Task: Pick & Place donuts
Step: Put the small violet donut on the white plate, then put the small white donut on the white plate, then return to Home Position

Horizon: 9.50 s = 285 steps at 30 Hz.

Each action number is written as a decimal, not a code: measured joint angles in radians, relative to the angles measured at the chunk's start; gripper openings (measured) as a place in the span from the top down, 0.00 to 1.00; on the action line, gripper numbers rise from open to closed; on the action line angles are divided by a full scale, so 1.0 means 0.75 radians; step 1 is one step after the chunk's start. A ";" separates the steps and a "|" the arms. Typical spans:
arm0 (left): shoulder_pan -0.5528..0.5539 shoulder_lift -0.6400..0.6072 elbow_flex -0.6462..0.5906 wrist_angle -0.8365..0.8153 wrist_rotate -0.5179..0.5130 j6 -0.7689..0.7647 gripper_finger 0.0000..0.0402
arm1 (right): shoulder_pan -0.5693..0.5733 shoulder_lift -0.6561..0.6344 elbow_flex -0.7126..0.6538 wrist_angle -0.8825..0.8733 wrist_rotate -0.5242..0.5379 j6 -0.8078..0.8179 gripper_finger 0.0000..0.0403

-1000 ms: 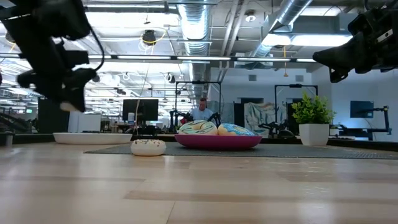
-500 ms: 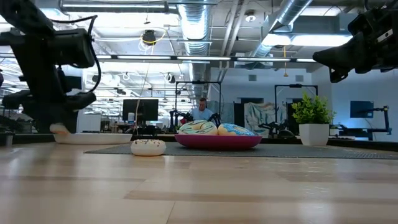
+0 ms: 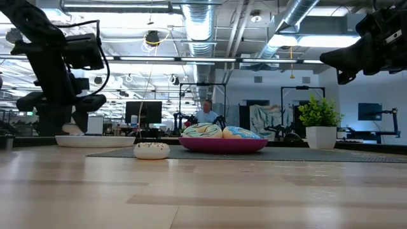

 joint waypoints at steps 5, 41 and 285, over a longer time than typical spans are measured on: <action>0.129 0.000 0.000 0.026 0.005 0.155 0.45 | 0.001 0.000 0.000 0.000 0.000 0.000 1.00; 0.417 0.200 -0.001 0.301 0.212 0.402 0.21 | 0.000 0.000 0.000 0.000 0.000 0.000 1.00; 0.602 0.153 0.378 -0.011 0.410 0.433 0.34 | 0.001 0.000 0.001 0.001 0.000 0.000 1.00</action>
